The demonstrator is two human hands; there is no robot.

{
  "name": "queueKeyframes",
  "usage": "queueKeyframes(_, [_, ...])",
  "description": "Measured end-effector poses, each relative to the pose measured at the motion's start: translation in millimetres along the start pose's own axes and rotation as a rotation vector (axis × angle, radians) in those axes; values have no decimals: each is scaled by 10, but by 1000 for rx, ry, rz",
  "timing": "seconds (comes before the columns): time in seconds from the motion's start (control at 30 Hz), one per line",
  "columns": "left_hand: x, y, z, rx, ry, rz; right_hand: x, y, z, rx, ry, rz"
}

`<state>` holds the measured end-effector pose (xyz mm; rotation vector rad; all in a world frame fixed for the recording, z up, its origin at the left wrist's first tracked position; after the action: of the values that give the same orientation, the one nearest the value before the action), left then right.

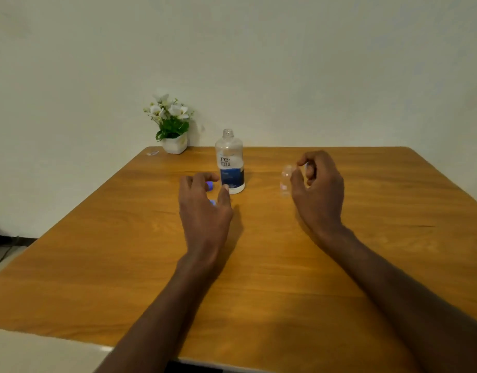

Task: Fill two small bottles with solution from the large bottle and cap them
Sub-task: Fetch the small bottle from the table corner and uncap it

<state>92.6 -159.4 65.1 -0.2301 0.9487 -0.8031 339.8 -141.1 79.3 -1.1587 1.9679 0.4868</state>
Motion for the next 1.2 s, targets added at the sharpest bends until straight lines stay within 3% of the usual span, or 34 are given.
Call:
queueKeyframes(0.1, [9, 222, 417, 153, 124, -12, -127, -209, 339, 75, 136, 82])
queueKeyframes(0.23, [29, 701, 728, 271, 63, -145, -130, -190, 942, 55, 508, -63])
queueKeyframes(0.3, [23, 901, 762, 290, 19, -197, -120, -111, 1083, 72, 577, -133])
queueKeyframes(0.47, [-37, 1168, 609, 294, -53, -300, -144, -28, 1176, 235, 553, -205])
queueKeyframes(0.63, [-42, 1382, 543, 187, -51, -497, -140, -70, 1161, 163, 594, -165])
queueKeyframes(1.07, [-190, 1652, 679, 195, -29, -495, -179, -238, 1087, -119, 576, 65])
queueKeyframes(1.2, [-161, 1449, 652, 280, -112, -419, -204, -335, 911, -248, 510, 100])
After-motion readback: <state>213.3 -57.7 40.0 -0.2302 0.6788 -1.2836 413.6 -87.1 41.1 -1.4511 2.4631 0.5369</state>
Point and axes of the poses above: each hand's wrist, its own x-axis away from the middle knuckle, its own y-axis out of the palm, z = x × y, the point moved 7 cm from there along -x, towards the middle knuckle, and after that the axes turned 15 degrees about -x, right-handed, at the moved point
